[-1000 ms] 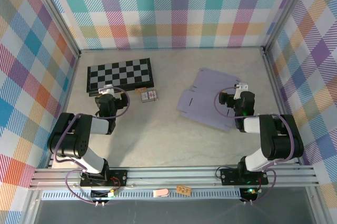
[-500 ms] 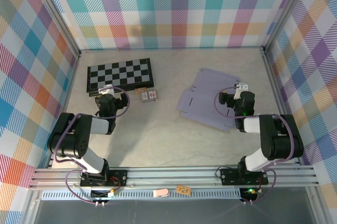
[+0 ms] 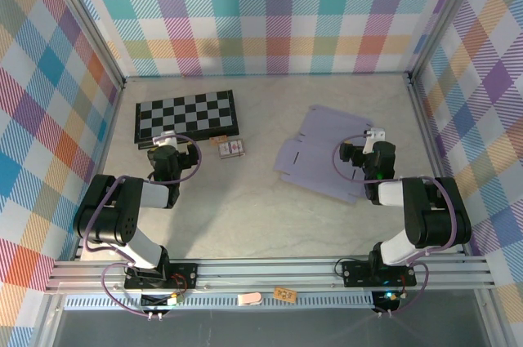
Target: Fold the paper box
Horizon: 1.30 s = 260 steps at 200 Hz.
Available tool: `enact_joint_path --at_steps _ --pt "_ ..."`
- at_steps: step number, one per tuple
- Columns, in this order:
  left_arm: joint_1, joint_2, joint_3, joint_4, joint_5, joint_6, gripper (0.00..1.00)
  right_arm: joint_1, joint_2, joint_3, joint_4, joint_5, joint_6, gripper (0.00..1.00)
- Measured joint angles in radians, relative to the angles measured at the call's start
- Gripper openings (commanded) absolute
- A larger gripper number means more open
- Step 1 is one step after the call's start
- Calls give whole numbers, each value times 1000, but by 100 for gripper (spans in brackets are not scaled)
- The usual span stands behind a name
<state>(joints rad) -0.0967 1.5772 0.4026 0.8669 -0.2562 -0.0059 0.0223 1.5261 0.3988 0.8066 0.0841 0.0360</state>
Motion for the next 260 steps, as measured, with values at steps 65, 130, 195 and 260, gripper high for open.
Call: enact_joint_path --at_steps 65,130,195,260 --pt "-144 -288 43 -192 -176 52 100 48 -322 63 -254 117 5 99" --pt "-377 -315 646 -437 -480 93 100 60 -411 891 -856 298 132 99" --pt "-218 -293 1038 -1122 -25 -855 41 -3 -318 1329 -1442 -38 603 79" --pt "-669 -122 558 -1088 404 -1165 30 -8 -285 756 -1612 -375 774 79"
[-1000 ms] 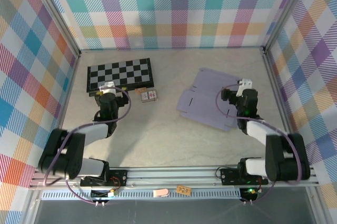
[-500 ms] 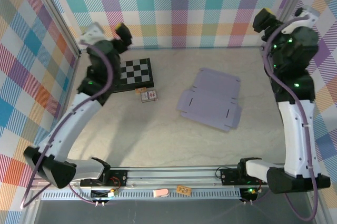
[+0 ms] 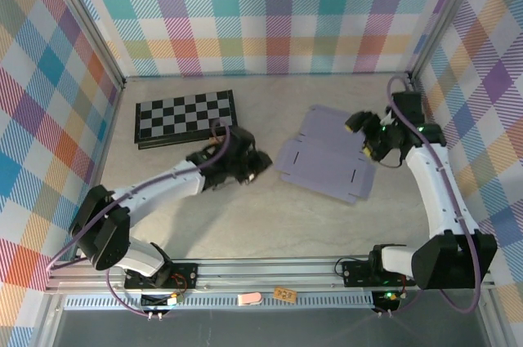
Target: Fold the paper box
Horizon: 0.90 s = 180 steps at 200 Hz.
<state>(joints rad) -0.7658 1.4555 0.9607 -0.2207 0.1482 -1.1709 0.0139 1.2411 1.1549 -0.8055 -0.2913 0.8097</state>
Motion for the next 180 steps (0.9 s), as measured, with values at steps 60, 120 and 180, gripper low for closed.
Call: enact_joint_path --at_steps 60,120,180 --pt "-39 179 -187 484 39 -182 29 -30 -2 -232 115 -109 23 77" --pt "-39 314 -223 723 42 -232 27 -80 23 -278 212 -146 40 77" --pt "-39 359 -224 766 40 -232 27 -81 22 -291 244 -176 57 77"
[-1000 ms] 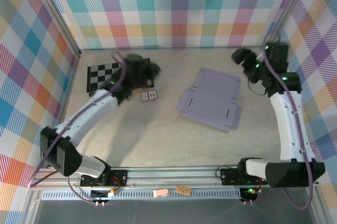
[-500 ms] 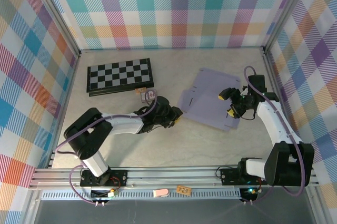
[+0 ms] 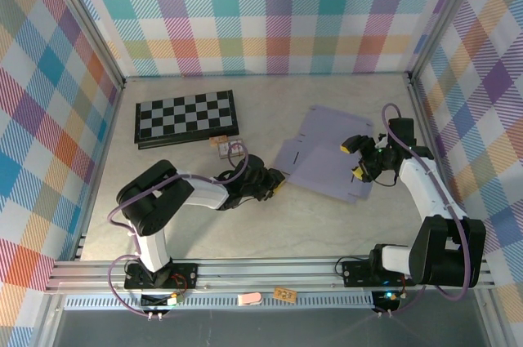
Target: Fold the paper box
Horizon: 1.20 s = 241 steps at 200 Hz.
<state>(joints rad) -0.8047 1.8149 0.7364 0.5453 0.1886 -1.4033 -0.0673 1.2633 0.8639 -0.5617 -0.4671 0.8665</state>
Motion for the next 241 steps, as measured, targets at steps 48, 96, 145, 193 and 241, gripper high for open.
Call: enact_joint_path --at_steps 48,96,145,193,241 --pt "0 49 0 80 -22 -19 26 0 -12 -2 8 -18 17 76" --pt "0 105 10 181 -37 -34 16 0 -40 -4 11 -29 32 76" --pt "0 140 15 230 -75 -44 0 0 -100 -46 24 -32 63 73" --pt "-13 117 38 246 -148 -77 0 49 -390 -225 61 43 266 68" --pt "-42 76 131 246 -189 -119 0 382 -576 -463 241 315 645 73"
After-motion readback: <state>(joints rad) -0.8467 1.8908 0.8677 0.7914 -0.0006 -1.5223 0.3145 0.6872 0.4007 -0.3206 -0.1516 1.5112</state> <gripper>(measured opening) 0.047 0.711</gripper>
